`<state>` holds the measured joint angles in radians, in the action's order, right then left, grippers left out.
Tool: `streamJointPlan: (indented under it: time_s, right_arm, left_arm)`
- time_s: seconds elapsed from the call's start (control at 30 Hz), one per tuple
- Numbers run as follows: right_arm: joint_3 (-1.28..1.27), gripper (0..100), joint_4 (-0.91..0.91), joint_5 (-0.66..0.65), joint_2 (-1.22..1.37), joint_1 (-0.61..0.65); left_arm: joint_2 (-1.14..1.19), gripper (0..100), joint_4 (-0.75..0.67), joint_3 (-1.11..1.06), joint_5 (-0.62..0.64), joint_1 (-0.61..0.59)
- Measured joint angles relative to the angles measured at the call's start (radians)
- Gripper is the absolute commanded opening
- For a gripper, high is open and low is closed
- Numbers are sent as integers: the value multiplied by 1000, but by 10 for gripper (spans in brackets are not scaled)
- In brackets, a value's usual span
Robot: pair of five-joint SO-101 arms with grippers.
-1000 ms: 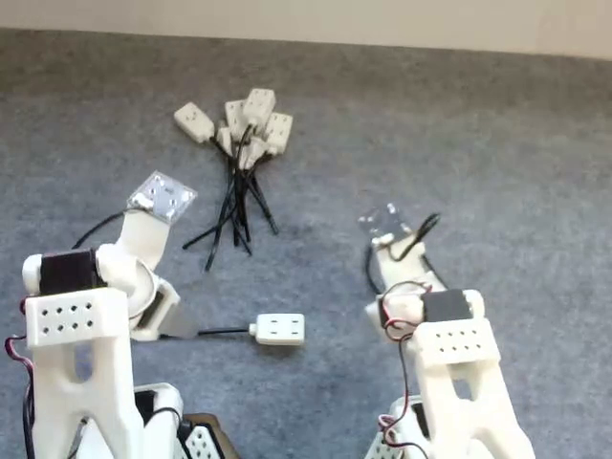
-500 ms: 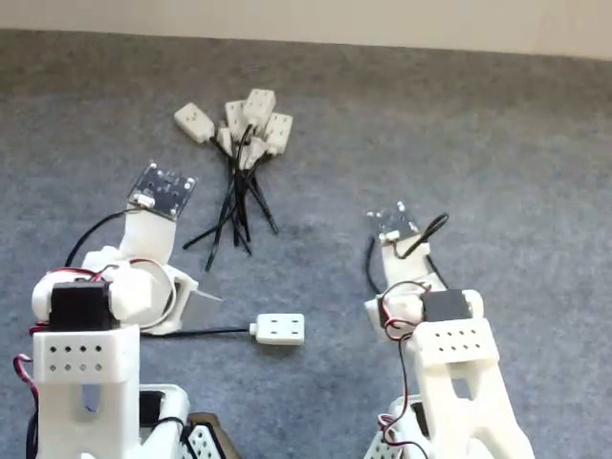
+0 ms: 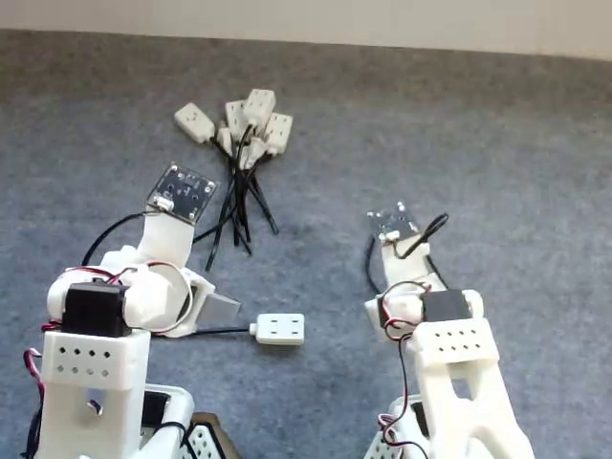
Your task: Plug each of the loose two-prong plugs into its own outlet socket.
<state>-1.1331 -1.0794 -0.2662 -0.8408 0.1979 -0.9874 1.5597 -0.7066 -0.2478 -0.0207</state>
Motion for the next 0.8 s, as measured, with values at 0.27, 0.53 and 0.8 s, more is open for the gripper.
streamJointPlan:
  time_s: [0.27, 0.53, 0.8]
  right_arm:
    - [-34, 184, 0, 0, 0, 0]
    - [-34, 184, 0, -9, 0, 0]
    - [-34, 184, 130, -209, 3, -2]
  left_arm:
    - [0, 361, -61, -15, 0, -2]
    - [0, 361, -233, -207, 0, -43]
    - [0, 361, -345, -322, 0, -49]
